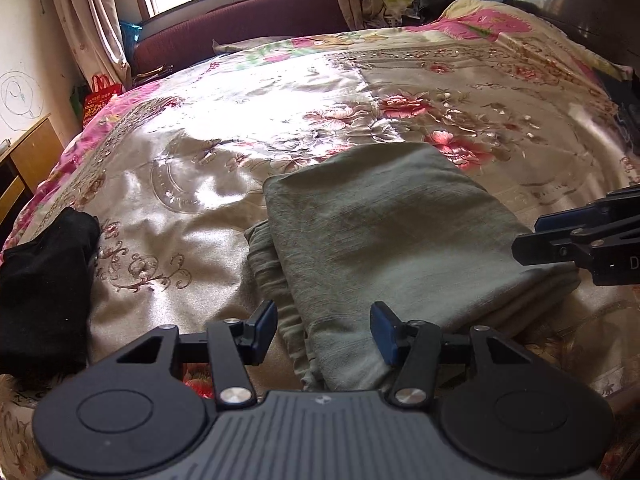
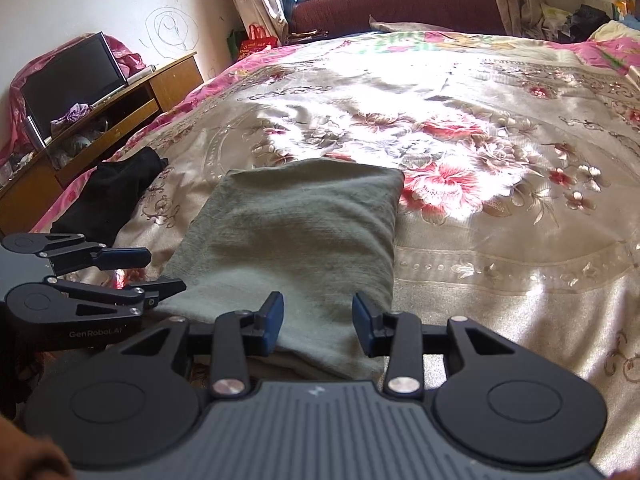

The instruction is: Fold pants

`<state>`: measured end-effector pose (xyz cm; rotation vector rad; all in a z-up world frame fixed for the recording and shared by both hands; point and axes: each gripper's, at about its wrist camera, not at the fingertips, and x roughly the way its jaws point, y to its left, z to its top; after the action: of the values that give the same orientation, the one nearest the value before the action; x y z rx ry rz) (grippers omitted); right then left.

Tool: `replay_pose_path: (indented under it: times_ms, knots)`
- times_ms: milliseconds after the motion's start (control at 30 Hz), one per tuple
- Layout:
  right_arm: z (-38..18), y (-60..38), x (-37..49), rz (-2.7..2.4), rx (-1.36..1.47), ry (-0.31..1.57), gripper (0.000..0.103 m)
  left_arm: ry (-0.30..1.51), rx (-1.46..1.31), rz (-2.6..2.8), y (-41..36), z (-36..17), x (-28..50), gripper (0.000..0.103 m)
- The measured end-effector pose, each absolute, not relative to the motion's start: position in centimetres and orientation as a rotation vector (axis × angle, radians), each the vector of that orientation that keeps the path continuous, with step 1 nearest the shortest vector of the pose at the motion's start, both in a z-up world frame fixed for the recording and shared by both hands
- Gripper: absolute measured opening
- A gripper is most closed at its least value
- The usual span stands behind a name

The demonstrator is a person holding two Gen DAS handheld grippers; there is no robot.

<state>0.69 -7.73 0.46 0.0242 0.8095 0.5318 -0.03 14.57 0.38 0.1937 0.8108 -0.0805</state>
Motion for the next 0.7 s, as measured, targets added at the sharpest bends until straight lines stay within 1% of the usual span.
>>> replay_pose_path:
  times_ms: [233,367,500,567,633,667,700]
  knots:
    - [0.2,-8.3,1.1,0.5,0.019,0.819,0.04,0.833,0.144,-0.062,15.5,-0.1,0.6,0.066]
    - [-0.2,-8.4,1.9,0.484,0.019,0.836,0.041,0.842,0.172,-0.043,16.0,-0.4,0.4,0.066]
    - [-0.6,-8.1,2.6,0.482,0.014,0.838,0.041,0.834,0.182,-0.021,16.5,-0.5,0.6,0.071]
    - [-0.9,-8.2,3.1,0.477,0.026,0.849,0.041,0.832,0.147,-0.012,17.1,-0.5,1.0,0.071]
    - [-1.2,-8.6,3.7,0.489,0.065,0.861,0.045,0.841,0.088,-0.022,18.1,-0.7,1.7,0.071]
    - [-1.5,-8.8,4.1,0.497,0.085,0.869,0.048,0.85,0.057,-0.029,18.4,-0.9,2.1,0.071]
    - [-1.7,-8.9,4.5,0.5,0.103,0.877,0.048,0.857,0.021,-0.039,18.7,-1.1,2.4,0.071]
